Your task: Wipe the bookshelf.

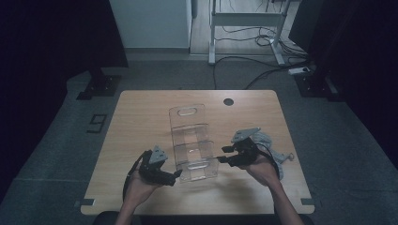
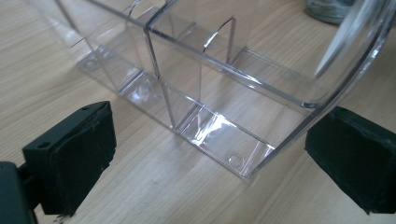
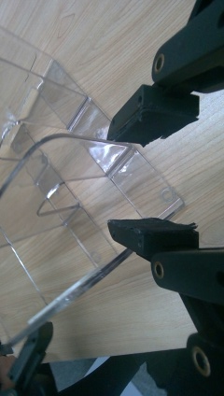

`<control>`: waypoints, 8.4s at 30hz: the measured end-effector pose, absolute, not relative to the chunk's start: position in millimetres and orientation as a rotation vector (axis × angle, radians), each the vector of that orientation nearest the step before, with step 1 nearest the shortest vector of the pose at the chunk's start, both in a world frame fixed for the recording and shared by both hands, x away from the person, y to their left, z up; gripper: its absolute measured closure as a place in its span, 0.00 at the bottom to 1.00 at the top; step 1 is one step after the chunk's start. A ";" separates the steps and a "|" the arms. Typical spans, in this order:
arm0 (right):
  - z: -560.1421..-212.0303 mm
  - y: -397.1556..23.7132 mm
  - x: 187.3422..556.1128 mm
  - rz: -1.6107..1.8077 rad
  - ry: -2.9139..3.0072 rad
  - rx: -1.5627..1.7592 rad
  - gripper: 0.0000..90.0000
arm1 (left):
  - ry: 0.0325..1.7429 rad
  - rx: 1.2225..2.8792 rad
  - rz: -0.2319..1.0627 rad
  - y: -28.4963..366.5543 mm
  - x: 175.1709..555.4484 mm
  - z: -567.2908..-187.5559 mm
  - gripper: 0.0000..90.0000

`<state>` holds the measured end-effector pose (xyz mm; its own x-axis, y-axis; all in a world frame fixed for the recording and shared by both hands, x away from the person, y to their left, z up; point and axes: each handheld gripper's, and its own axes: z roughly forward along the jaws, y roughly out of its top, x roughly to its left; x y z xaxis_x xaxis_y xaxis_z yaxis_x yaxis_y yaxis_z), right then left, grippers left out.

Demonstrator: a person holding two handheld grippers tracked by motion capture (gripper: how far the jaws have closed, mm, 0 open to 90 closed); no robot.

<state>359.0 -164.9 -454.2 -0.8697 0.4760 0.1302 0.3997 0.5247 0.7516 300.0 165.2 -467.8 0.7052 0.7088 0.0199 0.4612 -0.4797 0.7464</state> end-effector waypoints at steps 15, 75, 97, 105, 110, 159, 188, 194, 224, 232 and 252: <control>-454.1 -148.2 372.0 1.241 2.655 0.780 0.54 | 0.908 2.144 0.409 175.6 304.5 -472.3 0.26; -467.3 -94.6 354.1 1.214 2.826 0.594 0.52 | 1.012 2.032 0.379 198.4 326.4 -478.4 0.32; -467.4 -145.9 331.1 1.184 2.751 0.743 0.42 | 0.897 2.123 0.387 149.2 306.2 -460.7 0.32; -466.6 -168.5 328.8 1.184 2.714 0.814 0.42 | 0.920 2.137 0.426 154.2 307.9 -462.6 0.47; -463.1 -179.8 328.4 1.193 2.688 0.861 0.42 | 0.956 2.127 0.434 161.7 310.4 -462.0 0.51; -452.4 -192.2 345.1 1.102 2.418 1.055 0.67 | 0.947 2.115 0.406 185.3 328.2 -461.8 0.72; -453.6 -198.0 405.3 1.141 2.423 1.134 0.65 | 0.967 2.093 0.360 184.4 386.4 -462.6 0.72; -454.5 -197.7 409.1 1.140 2.423 1.146 0.63 | 0.973 2.087 0.365 184.3 389.9 -463.2 0.71; -426.5 -216.7 354.4 1.171 2.441 1.011 0.11 | 0.876 2.081 0.424 202.7 337.7 -428.0 0.04; -429.0 -221.6 333.9 1.160 2.453 0.989 0.11 | 0.849 2.098 0.421 207.5 315.7 -436.3 0.03; -486.8 -210.8 320.7 1.147 2.543 0.993 0.07 | 0.871 2.109 0.406 211.1 291.9 -490.9 0.00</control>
